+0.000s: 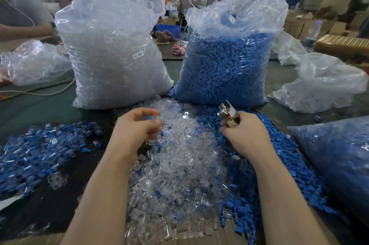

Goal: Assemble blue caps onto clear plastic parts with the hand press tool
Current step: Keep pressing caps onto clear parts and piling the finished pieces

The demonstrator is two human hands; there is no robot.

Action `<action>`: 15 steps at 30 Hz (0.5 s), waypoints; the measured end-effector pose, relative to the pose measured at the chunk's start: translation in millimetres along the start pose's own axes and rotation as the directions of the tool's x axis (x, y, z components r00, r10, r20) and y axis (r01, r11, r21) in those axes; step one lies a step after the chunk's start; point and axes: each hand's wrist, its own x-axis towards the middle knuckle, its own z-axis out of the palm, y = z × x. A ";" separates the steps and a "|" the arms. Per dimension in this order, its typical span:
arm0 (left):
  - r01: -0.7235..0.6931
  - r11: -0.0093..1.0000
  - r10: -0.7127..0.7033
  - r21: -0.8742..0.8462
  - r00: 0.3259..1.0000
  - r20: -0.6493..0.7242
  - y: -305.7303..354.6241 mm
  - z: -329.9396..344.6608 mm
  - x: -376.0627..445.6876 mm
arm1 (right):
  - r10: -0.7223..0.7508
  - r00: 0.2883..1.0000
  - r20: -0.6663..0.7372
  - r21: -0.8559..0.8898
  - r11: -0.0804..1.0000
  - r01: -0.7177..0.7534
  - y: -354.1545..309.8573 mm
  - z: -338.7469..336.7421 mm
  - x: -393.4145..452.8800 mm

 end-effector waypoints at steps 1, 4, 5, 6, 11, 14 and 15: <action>0.022 0.996 -0.019 -0.085 0.999 0.034 2.8 4.5 -2.1 | -0.025 1.000 -0.009 0.076 0.997 0.026 -1.6 -0.1 -0.5; 0.126 0.949 -0.086 -0.291 0.986 0.144 7.3 16.6 -7.1 | -0.048 0.998 -0.042 0.268 0.962 0.058 -5.7 1.3 -3.3; 0.150 0.936 -0.096 -0.317 0.979 0.179 7.9 19.3 -7.9 | -0.049 0.997 -0.058 0.303 0.951 0.064 -6.9 1.7 -4.0; 0.160 0.933 -0.095 -0.323 0.974 0.207 8.8 22.1 -8.9 | -0.052 0.996 -0.074 0.329 0.941 0.074 -7.9 2.3 -4.4; 0.106 0.958 -0.051 -0.266 0.977 0.208 7.5 33.3 -12.2 | -0.086 0.995 -0.050 0.386 0.917 0.099 -11.5 3.3 -6.1; 0.059 0.984 -0.030 -0.166 0.985 0.171 5.5 39.1 -14.5 | -0.099 0.995 -0.030 0.376 0.921 0.103 -12.9 5.4 -7.2; 0.043 0.989 -0.019 -0.139 0.985 0.170 5.0 40.7 -15.2 | -0.103 0.994 -0.036 0.389 0.915 0.109 -13.8 5.7 -7.6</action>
